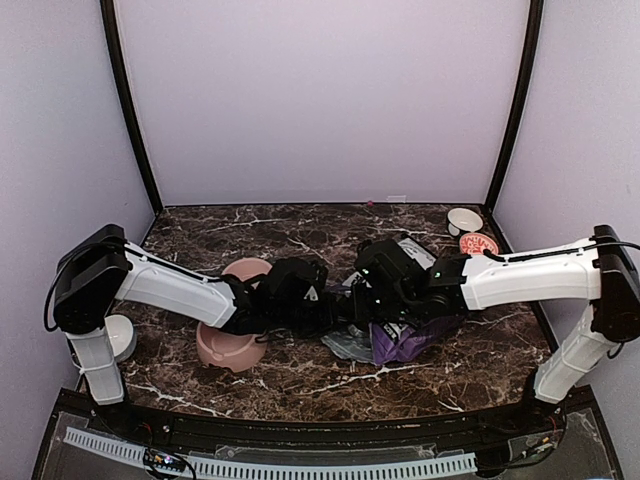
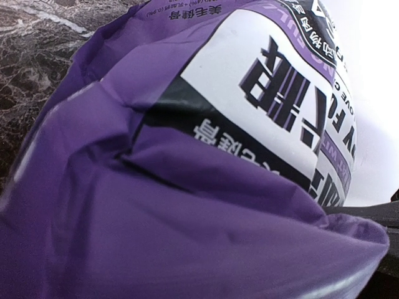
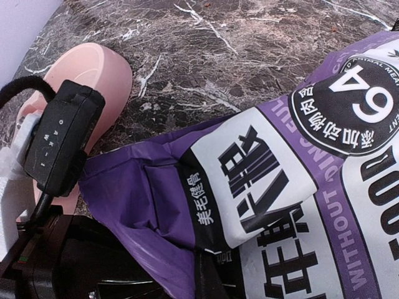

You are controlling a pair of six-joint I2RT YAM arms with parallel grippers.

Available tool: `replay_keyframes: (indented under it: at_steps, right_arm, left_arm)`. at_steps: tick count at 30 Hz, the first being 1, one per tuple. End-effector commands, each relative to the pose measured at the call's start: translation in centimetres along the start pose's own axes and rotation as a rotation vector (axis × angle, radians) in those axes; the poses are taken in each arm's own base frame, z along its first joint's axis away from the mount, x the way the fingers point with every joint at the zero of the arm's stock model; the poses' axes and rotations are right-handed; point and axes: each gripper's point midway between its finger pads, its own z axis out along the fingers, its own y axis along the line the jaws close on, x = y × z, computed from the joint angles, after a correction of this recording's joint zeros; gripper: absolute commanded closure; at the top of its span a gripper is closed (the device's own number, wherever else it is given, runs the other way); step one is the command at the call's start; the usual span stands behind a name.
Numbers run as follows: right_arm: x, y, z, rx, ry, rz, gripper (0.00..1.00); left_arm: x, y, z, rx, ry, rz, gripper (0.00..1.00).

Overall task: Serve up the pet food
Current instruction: Collect the pet food from the pet food bag.

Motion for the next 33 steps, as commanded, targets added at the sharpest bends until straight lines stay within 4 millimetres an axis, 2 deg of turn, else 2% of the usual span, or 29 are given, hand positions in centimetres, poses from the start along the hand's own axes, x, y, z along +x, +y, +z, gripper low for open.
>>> replay_keyframes:
  at_steps: [1,12,33]
  right_arm:
    - [-0.9,-0.8,-1.4,0.035,-0.028,0.007,1.00]
    - [-1.4,-0.7,-1.9,0.032,-0.046,0.019,1.00]
    - [-2.0,-1.1,-2.7,0.037,-0.069,0.021,1.00]
  left_arm:
    - [1.6,3.0,0.1,-0.094,0.055,0.001,1.00]
    - [1.5,3.3,-2.3,-0.062,0.007,0.031,1.00]
    - [1.0,2.5,-4.0,-0.022,-0.010,0.103,1.00]
